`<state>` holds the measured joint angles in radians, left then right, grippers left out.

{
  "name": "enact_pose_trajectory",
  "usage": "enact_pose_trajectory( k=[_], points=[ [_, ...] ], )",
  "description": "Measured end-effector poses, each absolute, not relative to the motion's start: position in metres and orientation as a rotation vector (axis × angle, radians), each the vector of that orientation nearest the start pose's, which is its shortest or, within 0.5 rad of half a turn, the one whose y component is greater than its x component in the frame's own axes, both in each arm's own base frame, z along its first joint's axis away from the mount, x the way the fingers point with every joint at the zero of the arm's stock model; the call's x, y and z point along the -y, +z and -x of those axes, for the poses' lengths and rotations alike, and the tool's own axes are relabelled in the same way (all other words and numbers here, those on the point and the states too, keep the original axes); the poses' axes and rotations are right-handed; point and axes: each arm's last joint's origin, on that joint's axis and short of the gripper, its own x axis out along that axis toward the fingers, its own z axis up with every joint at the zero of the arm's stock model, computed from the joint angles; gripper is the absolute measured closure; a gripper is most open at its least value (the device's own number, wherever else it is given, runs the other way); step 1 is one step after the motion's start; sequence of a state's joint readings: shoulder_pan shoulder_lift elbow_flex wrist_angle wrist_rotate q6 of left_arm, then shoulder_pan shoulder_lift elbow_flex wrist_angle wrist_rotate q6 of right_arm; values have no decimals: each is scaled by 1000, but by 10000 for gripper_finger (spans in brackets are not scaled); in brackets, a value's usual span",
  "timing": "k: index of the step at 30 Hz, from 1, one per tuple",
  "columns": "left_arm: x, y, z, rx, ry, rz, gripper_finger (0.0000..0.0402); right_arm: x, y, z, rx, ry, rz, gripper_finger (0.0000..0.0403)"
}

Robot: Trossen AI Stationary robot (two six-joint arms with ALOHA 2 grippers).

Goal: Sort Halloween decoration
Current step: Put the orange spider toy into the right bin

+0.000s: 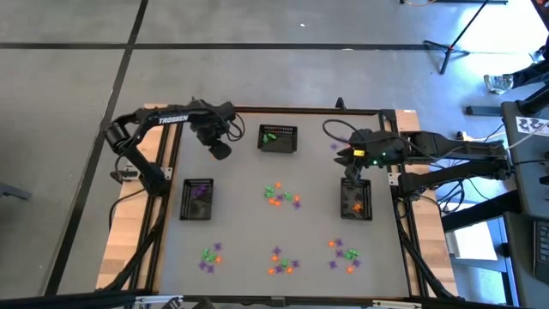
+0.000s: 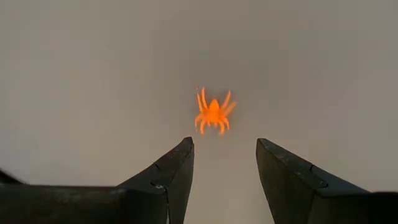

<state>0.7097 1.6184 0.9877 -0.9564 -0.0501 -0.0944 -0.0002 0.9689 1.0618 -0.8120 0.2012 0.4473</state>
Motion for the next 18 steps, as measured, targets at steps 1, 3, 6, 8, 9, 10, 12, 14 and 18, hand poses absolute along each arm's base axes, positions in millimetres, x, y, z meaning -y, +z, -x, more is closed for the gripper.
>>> enact_pose_trajectory(
  k=[1, 3, 6, 8, 9, 10, 12, 14, 18],
  points=[
    [-173, 172, -199, -1499, 668, 592, 237, 6, 340, -182, -662, -349, -351, 285],
    [-174, 167, -199, -1476, 672, 586, 237, 6, 339, -184, -665, -348, -347, 285],
    [-174, 161, -199, -1442, 672, 584, 237, 6, 337, -187, -678, -351, -345, 285],
    [-173, 157, -197, -1444, 678, 592, 237, 6, 336, -188, -684, -351, -344, 285],
    [-173, 156, -197, -1441, 681, 593, 237, 6, 335, -189, -691, -353, -342, 285],
    [-173, 155, -197, -1438, 684, 594, 237, 6, 335, -190, -690, -353, -342, 285],
    [-172, 154, -196, -1434, 698, 600, 237, 6, 334, -192, -696, -354, -341, 285],
    [-172, 152, -196, -1431, 704, 598, 237, 6, 332, -195, -705, -354, -337, 285],
    [-173, 146, -195, -1453, 726, 588, 237, 6, 330, -198, -717, -356, -335, 285]
  ],
)
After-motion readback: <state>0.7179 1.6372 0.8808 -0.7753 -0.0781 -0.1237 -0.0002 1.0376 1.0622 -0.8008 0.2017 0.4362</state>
